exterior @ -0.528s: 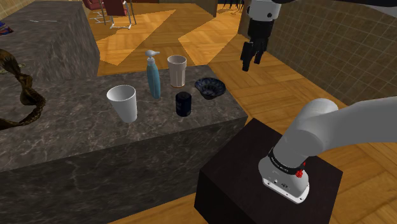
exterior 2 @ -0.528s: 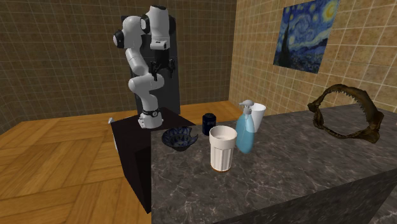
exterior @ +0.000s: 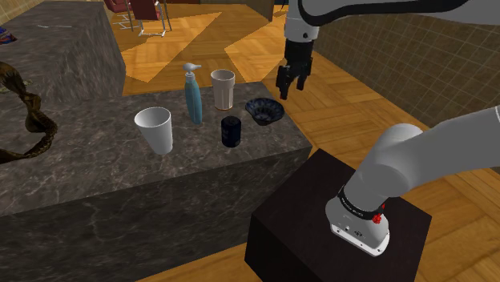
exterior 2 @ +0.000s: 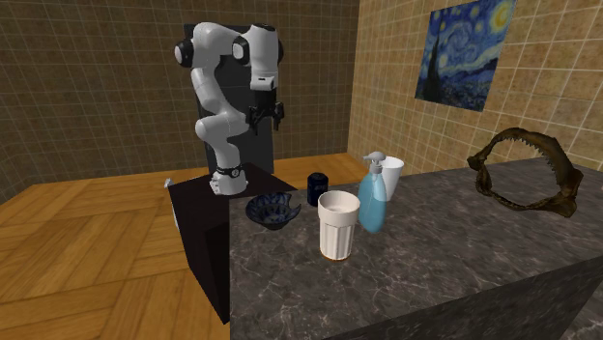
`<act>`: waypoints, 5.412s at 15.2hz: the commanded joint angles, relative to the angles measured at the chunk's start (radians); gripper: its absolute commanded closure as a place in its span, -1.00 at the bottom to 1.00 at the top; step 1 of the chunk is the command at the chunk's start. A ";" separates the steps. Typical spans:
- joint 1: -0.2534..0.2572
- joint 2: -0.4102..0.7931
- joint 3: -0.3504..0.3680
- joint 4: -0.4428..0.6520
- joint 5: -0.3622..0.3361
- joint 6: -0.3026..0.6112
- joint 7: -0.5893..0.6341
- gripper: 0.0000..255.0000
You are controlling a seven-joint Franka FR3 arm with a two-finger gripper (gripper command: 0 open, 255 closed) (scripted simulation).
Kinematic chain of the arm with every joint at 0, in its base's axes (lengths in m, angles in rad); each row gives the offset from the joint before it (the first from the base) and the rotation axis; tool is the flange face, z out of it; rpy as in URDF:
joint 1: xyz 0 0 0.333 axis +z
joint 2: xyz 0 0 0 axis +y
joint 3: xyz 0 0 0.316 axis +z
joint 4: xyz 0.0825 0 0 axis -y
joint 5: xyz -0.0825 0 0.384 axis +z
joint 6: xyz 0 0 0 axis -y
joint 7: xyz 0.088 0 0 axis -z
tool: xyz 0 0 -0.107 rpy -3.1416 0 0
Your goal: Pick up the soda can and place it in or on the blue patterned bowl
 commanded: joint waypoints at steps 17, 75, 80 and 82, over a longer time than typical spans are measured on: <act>0.062 0.594 0.140 0.228 0.033 0.354 0.227 -1.00; 0.017 0.481 0.082 0.417 0.024 0.050 0.138 1.00; -0.035 0.467 0.014 0.438 0.000 0.013 0.023 1.00; -0.056 0.469 -0.014 0.454 -0.010 -0.002 -0.023 1.00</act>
